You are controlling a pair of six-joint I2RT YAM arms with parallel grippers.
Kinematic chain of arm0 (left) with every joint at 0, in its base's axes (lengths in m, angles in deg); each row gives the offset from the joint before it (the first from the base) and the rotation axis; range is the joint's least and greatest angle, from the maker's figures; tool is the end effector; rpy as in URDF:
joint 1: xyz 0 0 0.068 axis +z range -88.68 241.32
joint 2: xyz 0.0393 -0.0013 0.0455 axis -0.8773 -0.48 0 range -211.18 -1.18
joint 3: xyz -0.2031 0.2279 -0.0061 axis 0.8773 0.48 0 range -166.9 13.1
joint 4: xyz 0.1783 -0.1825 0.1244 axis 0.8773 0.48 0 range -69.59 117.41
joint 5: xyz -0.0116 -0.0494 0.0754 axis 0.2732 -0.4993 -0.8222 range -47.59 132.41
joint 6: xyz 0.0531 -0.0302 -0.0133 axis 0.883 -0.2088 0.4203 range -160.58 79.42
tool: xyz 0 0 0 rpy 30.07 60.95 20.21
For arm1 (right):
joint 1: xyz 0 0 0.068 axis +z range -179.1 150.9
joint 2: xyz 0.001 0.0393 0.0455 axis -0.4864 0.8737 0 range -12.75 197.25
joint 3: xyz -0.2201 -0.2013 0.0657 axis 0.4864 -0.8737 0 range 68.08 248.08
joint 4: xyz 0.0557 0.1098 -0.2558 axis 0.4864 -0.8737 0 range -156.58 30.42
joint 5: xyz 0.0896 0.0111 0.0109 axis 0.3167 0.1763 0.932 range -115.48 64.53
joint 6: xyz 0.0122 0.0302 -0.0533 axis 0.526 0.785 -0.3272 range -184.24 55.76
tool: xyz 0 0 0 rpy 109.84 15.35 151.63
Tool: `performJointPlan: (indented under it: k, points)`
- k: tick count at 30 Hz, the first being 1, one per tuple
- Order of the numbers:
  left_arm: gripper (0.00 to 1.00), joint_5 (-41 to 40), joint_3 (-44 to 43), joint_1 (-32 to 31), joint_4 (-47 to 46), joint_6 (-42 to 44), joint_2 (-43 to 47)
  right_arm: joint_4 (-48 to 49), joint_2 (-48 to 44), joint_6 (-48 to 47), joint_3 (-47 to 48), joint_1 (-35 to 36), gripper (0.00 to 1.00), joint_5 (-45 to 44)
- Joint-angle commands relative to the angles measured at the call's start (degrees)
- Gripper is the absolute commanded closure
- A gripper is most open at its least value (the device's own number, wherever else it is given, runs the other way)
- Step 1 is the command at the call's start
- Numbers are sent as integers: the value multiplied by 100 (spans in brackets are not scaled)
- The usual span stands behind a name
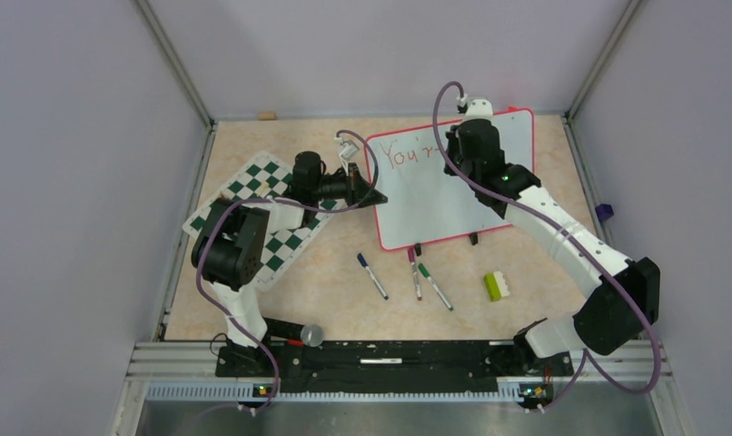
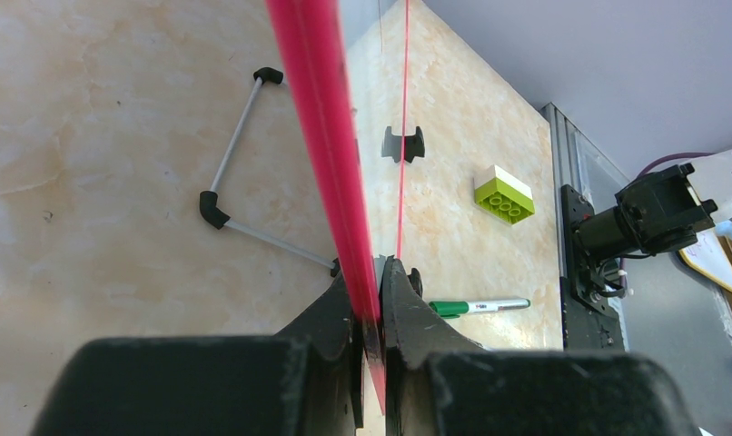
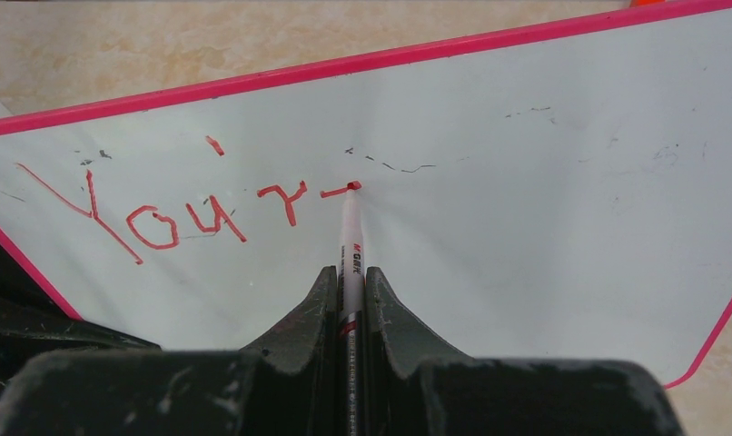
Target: Write a sentence on the whiteboard
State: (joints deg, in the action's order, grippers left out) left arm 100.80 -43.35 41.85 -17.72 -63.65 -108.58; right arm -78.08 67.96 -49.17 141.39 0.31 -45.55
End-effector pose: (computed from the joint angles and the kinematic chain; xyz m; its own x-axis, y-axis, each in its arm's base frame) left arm 0.3837 -0.1786 0.2044 -0.5677 -0.0172 -0.8231 0.7991 0.2289 -0.5559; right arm 0.3156 0.1592 0.3802 -0.4174 0.0449 -0.9076 -0.0866 0.9923 0.0890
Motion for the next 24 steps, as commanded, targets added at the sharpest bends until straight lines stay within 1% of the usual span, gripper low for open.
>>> performJointPlan:
  k: [1,17,24]
  points:
    - [100,6,213,-101,141,1024,-108,170,93,22,264,-80,100,180]
    - [100,4,221,-100,139,1033,-106,216,59,1,336,-77,100,177]
    - [100,6,222,-98,139,1029,-102,159,90,8,341,-75,100,381]
